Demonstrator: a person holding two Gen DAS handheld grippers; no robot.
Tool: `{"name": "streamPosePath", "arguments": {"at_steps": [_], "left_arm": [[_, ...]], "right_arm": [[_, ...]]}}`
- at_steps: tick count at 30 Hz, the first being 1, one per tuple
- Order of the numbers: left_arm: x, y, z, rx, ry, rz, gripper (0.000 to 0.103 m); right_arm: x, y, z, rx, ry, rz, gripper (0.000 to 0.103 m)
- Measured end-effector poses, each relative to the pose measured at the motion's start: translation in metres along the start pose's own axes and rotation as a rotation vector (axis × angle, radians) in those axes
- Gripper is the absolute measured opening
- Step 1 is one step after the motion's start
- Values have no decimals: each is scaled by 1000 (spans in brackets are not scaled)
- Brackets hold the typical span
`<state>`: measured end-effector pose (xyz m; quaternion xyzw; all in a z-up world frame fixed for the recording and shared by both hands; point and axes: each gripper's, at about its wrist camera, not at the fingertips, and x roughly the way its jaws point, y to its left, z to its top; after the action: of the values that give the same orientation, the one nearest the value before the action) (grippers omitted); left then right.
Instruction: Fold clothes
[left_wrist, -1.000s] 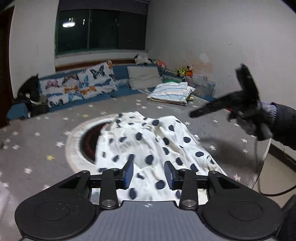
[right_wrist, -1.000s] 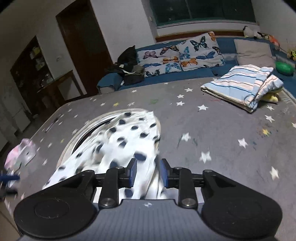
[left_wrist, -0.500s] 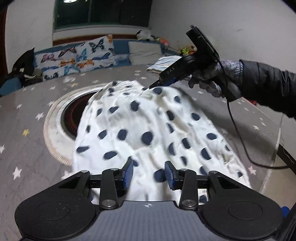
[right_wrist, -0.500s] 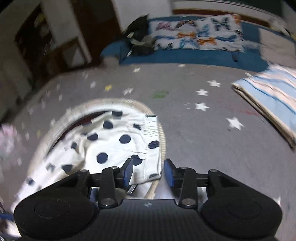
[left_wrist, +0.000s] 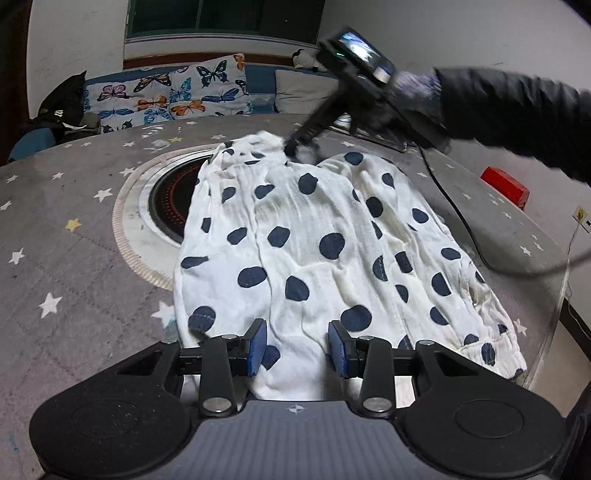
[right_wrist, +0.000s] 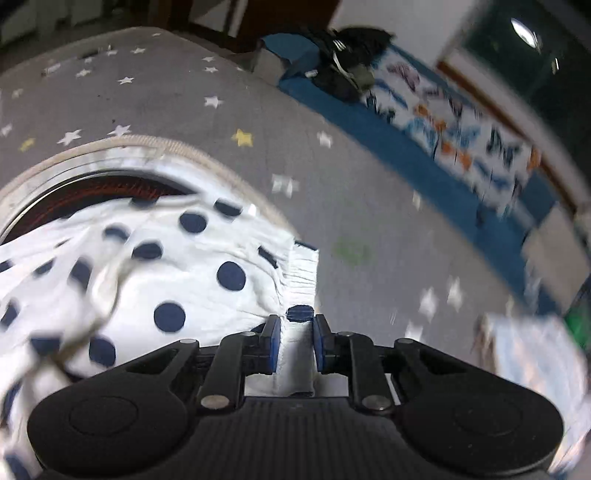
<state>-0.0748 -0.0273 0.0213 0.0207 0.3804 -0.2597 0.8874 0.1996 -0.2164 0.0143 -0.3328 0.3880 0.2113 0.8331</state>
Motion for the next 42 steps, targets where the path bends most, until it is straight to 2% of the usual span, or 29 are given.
{"name": "streamPosePath", "arguments": {"at_steps": [4, 7, 8, 9, 13, 17, 20, 25, 29, 32, 35, 40, 42], "left_arm": [[-7, 1, -7, -34, 3, 24, 39], [-12, -1, -11, -42, 6, 51, 39], [-13, -2, -12, -47, 6, 54, 39], [-14, -3, -12, -51, 7, 56, 39], [-17, -5, -12, -59, 9, 62, 39], [-18, -3, -12, -52, 7, 64, 39], [-18, -3, -12, -44, 1, 68, 39], [-21, -3, -10, -30, -21, 84, 40], [-24, -4, -1, -18, -56, 103, 45], [-24, -6, 7, -11, -80, 122, 49], [-23, -9, 16, -21, -107, 139, 56], [-21, -17, 34, -25, -162, 142, 58], [-20, -20, 43, -24, -185, 139, 58]], "right_arm": [[12, 14, 44, -130, -79, -110, 17], [20, 26, 73, -176, -134, -163, 17], [22, 28, 83, -169, -140, -164, 18], [23, 30, 90, -156, -151, -163, 23], [10, 21, 98, -78, -172, -108, 23], [-10, -2, 78, 1, -125, -17, 23], [-23, -21, 49, 65, -76, 60, 23], [-41, -39, -26, 202, 7, 189, 24], [-50, -50, -87, 319, 69, 239, 25], [-61, -53, -118, 404, 56, 298, 26], [-82, -41, -129, 447, -10, 404, 26], [-118, -21, -145, 513, -127, 591, 26], [-133, -5, -144, 494, -170, 642, 26]]}}
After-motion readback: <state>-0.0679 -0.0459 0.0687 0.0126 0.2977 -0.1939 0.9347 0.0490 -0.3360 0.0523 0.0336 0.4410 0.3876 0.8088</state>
